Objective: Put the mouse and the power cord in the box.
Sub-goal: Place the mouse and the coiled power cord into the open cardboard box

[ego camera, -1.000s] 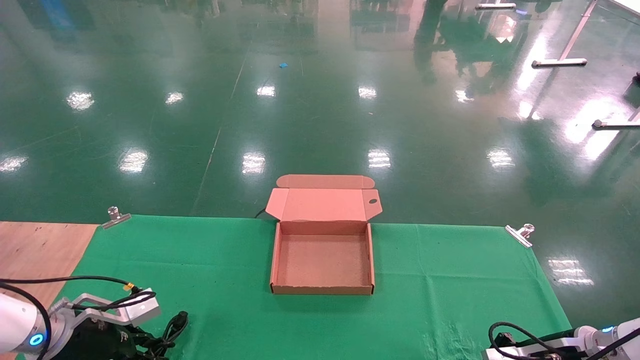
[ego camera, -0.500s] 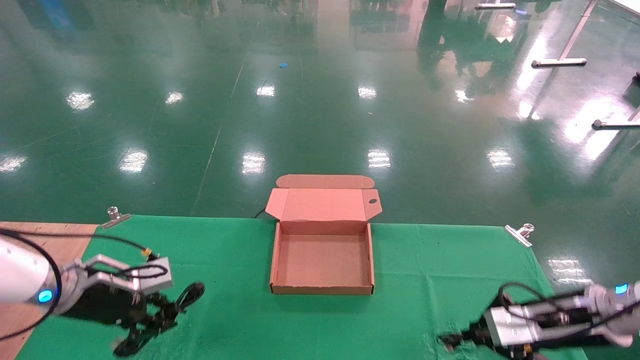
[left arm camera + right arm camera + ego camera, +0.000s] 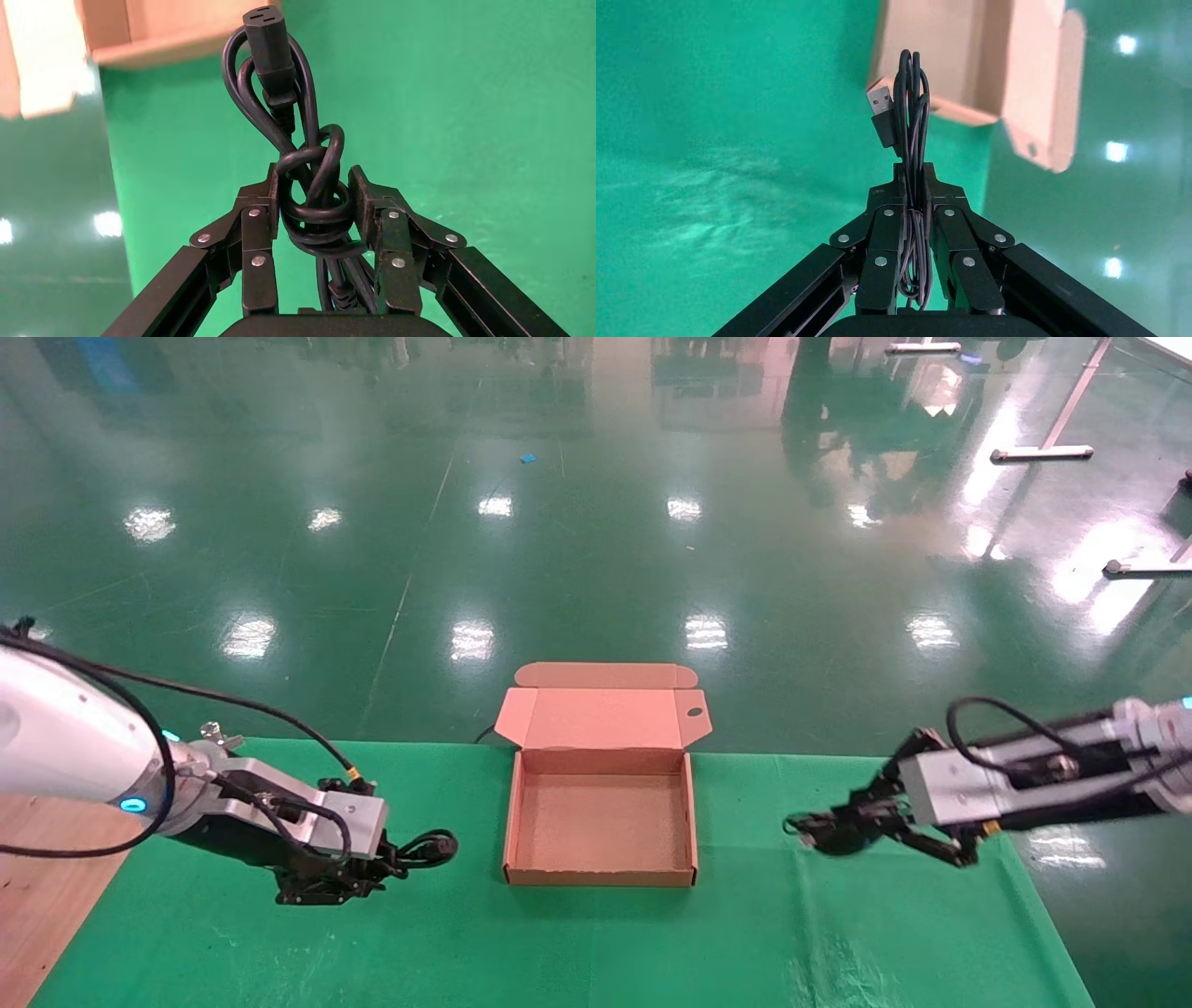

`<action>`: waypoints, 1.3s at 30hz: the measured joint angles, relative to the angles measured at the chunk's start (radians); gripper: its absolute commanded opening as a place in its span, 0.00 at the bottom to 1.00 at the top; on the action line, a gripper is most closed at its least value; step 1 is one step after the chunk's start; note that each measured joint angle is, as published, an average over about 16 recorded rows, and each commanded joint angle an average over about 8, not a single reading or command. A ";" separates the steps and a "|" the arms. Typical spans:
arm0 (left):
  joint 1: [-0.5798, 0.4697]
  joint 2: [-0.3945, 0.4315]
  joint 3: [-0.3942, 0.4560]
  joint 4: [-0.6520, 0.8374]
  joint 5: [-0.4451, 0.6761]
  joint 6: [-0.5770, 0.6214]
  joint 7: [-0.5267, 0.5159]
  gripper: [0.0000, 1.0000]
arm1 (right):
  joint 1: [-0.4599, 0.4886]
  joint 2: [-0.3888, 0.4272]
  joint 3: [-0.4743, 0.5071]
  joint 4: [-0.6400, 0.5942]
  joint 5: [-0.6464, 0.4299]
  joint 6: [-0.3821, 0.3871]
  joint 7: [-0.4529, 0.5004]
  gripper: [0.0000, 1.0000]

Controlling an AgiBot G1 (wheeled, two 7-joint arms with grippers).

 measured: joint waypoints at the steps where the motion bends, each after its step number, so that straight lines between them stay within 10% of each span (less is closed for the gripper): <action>1: -0.012 0.007 -0.002 0.005 0.000 -0.006 0.025 0.00 | 0.012 -0.008 0.000 0.005 -0.001 0.000 0.007 0.00; 12: -0.111 0.045 -0.064 -0.013 -0.036 -0.123 0.219 0.00 | 0.125 -0.126 -0.004 0.041 -0.009 0.034 0.080 0.00; 23: -0.117 0.052 -0.134 -0.153 -0.009 -0.149 0.199 0.00 | 0.181 -0.239 -0.007 0.010 -0.018 0.126 0.110 0.00; 39: 0.295 0.054 -0.234 -0.576 -0.122 -0.332 0.205 0.00 | 0.179 -0.198 0.000 -0.073 -0.008 0.103 0.048 0.00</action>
